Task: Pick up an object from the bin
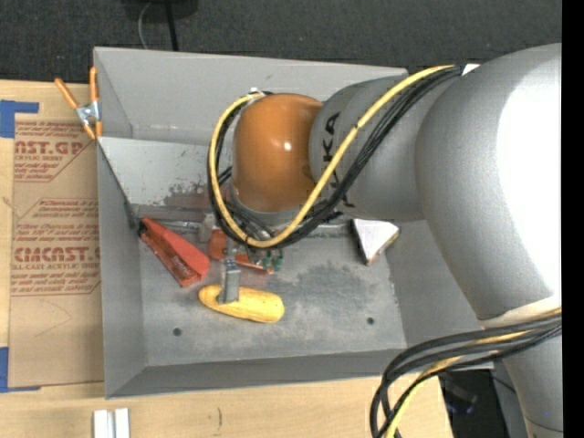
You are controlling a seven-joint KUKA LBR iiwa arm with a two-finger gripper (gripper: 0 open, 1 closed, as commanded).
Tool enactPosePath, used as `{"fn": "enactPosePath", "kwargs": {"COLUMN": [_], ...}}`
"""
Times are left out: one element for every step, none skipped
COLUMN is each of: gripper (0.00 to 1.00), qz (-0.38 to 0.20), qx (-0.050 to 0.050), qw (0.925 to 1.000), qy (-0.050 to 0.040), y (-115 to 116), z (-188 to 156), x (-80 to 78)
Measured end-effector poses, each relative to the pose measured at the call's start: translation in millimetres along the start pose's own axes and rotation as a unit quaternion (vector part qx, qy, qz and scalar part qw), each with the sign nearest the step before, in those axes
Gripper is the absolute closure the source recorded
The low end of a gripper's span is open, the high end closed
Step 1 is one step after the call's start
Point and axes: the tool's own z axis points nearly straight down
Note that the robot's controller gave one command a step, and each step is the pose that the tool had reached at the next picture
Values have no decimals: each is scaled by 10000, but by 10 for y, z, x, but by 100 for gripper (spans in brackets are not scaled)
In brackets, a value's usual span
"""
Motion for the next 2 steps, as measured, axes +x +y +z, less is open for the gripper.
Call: {"fn": "enactPosePath", "kwargs": {"gripper": [0,100], "qz": [208,9], "qx": [21,-7], "qw": [9998,10000], "qy": [33,-14], "y": [-133,-419], "z": [316,475], "x": [77,177]}}
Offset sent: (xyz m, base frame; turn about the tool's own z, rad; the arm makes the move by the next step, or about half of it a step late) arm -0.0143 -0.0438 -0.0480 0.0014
